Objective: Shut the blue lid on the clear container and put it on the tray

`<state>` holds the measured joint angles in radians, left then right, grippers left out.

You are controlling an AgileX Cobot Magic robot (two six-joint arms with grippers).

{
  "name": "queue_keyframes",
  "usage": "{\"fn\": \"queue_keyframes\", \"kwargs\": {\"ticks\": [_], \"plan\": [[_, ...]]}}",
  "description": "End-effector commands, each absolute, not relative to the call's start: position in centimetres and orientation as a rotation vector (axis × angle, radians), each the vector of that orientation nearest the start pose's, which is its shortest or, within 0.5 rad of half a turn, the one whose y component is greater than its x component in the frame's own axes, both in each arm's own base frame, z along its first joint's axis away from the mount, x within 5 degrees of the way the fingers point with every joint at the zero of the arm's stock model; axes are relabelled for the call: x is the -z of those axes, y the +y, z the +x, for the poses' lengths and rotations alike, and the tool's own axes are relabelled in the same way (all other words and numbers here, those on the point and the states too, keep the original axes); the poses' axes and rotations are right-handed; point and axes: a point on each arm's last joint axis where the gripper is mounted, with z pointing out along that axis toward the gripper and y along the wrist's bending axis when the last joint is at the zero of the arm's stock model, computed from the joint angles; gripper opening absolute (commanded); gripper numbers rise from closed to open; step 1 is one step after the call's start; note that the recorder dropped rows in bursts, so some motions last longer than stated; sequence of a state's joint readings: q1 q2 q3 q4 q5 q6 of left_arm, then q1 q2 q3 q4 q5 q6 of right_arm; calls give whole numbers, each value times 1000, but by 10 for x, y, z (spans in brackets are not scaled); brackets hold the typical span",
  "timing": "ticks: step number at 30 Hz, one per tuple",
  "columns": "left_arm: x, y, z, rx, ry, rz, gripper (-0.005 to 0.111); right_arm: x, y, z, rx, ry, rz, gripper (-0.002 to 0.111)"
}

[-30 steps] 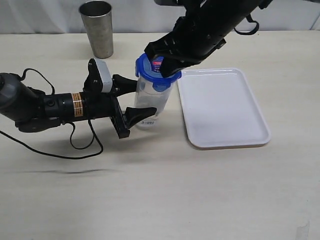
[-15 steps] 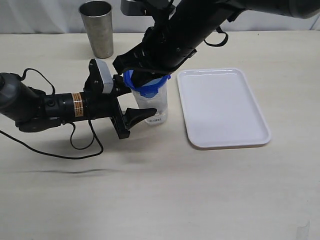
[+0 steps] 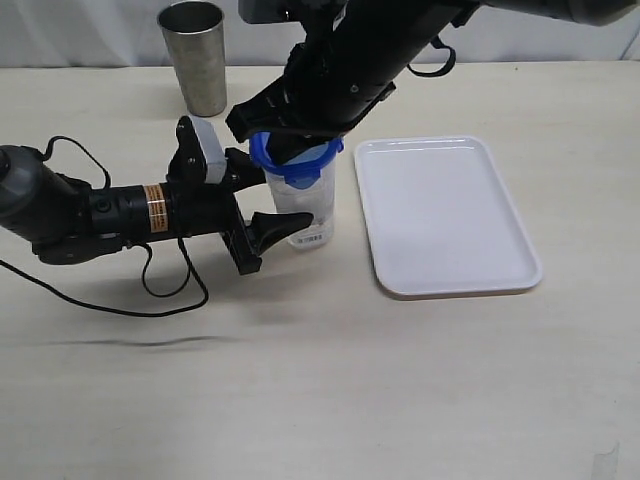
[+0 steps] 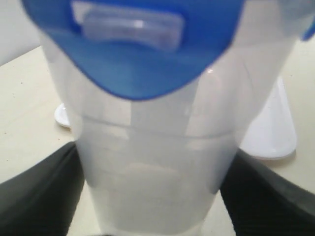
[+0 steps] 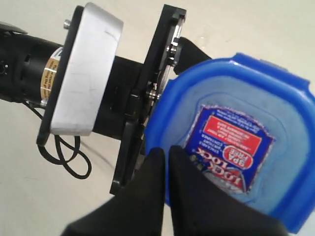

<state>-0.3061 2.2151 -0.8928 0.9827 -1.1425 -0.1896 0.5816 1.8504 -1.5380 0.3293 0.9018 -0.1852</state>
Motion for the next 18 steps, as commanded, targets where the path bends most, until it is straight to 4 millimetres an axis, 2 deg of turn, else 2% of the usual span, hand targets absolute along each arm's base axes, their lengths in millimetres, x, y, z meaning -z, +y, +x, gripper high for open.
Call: {"fn": "queue_keyframes", "kwargs": {"ticks": [1, 8, 18], "plan": [[-86, -179, 320, 827, 1404, 1108, 0, -265, 237, 334, -442, 2573, -845, 4], [-86, -179, 320, 827, 1405, 1107, 0, -268, 236, 339, -397, 2521, -842, 4], [-87, -179, 321, 826, 1406, 1104, 0, -264, 230, 341, -296, 2543, -830, 4]]}}
